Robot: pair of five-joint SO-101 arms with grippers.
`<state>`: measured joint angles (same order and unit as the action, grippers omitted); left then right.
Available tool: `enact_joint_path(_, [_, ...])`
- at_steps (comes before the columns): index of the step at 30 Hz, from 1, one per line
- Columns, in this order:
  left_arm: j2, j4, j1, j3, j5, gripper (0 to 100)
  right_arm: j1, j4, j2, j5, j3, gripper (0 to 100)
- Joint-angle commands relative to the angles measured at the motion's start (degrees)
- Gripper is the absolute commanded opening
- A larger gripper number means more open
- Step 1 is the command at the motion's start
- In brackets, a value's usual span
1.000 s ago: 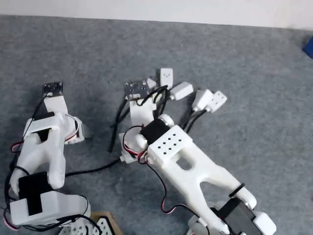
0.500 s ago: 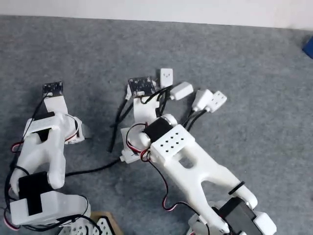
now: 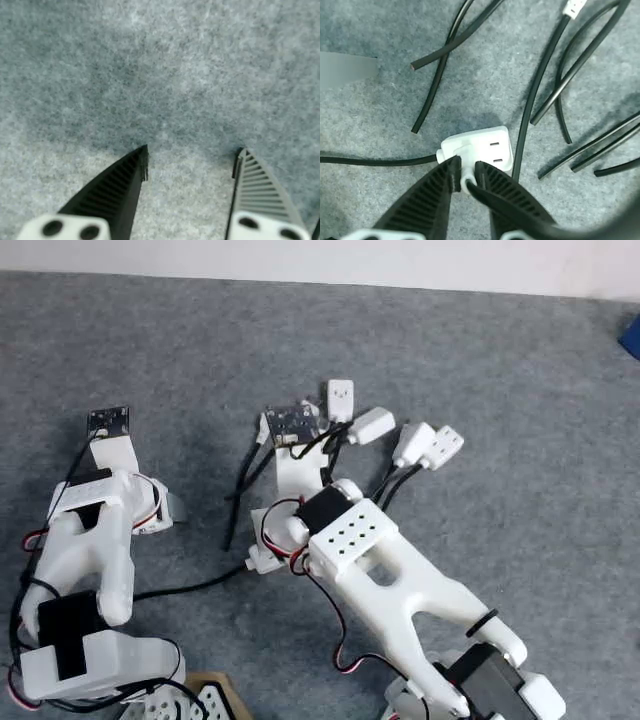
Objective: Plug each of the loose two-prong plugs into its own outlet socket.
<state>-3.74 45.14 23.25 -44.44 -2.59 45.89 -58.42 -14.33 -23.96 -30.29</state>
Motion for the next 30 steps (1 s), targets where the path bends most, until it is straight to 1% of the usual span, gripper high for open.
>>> enact_joint_path(1, [-1.36,-0.62,0.31,0.92,0.35,27,-0.66,1.01,-0.31,-0.35,0.48,0.6])
enact_joint_path(9, [-1.36,-0.62,0.4,0.92,0.35,27,0.13,1.1,1.19,-0.35,0.48,0.6])
enact_joint_path(15, [-1.45,-0.62,0.4,0.92,0.35,27,3.47,1.54,13.05,-0.26,4.44,0.6])
enact_joint_path(20, [-1.45,-0.62,0.48,0.92,0.35,27,3.38,-0.57,20.44,-0.26,8.75,0.6])
enact_joint_path(30, [-1.45,-0.62,0.48,0.92,0.35,27,3.47,-0.75,21.23,-0.26,9.01,0.6])
